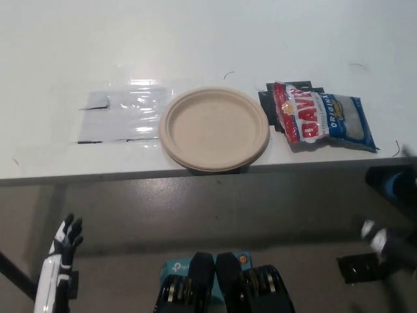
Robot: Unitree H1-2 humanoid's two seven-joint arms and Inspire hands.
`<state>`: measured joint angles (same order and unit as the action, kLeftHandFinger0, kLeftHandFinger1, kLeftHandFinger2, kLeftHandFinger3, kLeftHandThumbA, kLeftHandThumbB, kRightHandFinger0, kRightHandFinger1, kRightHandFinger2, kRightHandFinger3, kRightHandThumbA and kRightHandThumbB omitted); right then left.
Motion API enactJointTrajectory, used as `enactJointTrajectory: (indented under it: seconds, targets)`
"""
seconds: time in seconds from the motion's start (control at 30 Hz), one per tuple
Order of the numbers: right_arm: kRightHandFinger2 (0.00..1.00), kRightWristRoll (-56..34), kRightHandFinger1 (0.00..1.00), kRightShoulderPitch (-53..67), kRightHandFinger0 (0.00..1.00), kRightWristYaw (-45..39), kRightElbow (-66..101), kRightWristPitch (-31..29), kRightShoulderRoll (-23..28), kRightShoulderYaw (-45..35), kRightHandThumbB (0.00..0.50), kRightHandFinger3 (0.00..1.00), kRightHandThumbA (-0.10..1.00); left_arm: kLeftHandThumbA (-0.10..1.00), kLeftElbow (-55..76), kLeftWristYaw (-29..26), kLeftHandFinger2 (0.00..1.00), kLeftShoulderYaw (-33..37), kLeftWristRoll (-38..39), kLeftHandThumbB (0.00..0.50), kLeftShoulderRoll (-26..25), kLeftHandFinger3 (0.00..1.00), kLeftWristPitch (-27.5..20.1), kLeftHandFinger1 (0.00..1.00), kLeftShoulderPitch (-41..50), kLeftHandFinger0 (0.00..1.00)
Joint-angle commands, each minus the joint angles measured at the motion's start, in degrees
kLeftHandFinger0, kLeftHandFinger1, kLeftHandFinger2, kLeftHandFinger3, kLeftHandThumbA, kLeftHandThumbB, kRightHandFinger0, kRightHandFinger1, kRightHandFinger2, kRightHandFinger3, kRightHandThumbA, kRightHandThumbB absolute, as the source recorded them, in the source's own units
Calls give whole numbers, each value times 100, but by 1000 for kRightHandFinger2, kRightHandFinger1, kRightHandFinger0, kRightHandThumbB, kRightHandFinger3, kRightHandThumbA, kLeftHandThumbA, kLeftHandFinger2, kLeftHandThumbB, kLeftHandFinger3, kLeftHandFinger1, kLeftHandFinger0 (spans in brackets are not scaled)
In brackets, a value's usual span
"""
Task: The robot picks up a small bag of sunflower seeds on the right hand side and take it to the empty plate on the left hand side then pours some sunflower seeds on to the plate.
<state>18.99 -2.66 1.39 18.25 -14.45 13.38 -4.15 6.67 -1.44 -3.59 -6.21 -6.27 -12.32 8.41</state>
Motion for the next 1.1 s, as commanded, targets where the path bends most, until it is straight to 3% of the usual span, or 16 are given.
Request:
enactJointTrajectory:
  seconds: [0.0,0.03,0.13,0.27,0.37,0.5,0.63,0.73,1.07]
  targets:
    - [1000,777,1000,-707,1000,-405,215,983,348,-44,359,1000,704,1000,20,-22,1000,56,-348,293,-146,1000,-228,1000,-76,1000]
    - [1000,985,1000,-936,1000,-583,165,1310,479,12,373,1000,709,1000,-80,-39,1000,77,-365,313,-137,1000,-250,1000,-78,1000]
    - [1000,1009,1000,-1309,1000,-712,-92,1464,709,106,363,1000,634,1000,-186,-46,1000,125,-466,323,-128,1000,-164,1000,-41,1000]
    - [1000,1175,1000,-1715,1000,-862,-413,1626,904,313,354,1000,626,1000,-288,-68,1000,108,-466,341,-131,1000,-199,1000,-13,1000]
    - [1000,1392,1000,-1975,1000,-1059,-580,1865,1034,517,349,1000,685,1000,-345,-52,1000,105,-428,343,-134,1000,-233,1000,-18,1000]
    - [1000,1602,1000,-2344,1000,-1361,-858,2180,1145,856,370,1000,684,1000,-348,-67,1000,84,-449,353,-131,1000,-218,1000,11,1000]
    - [1000,1911,1000,-2664,1000,-1661,-1187,2381,1307,1239,398,1000,795,1000,-344,-29,1000,87,-429,356,-151,1000,-199,1000,22,1000]
    - [1000,1880,1000,-2846,1000,-1795,-1390,2492,1355,1387,415,1000,811,1000,-310,-4,1000,95,-442,362,-168,1000,-145,1000,44,1000]
    - [1000,1816,1000,-3226,1000,-2254,-1745,2666,1485,1675,458,1000,887,1000,-260,101,1000,114,-326,300,-230,1000,-140,1000,143,1000]
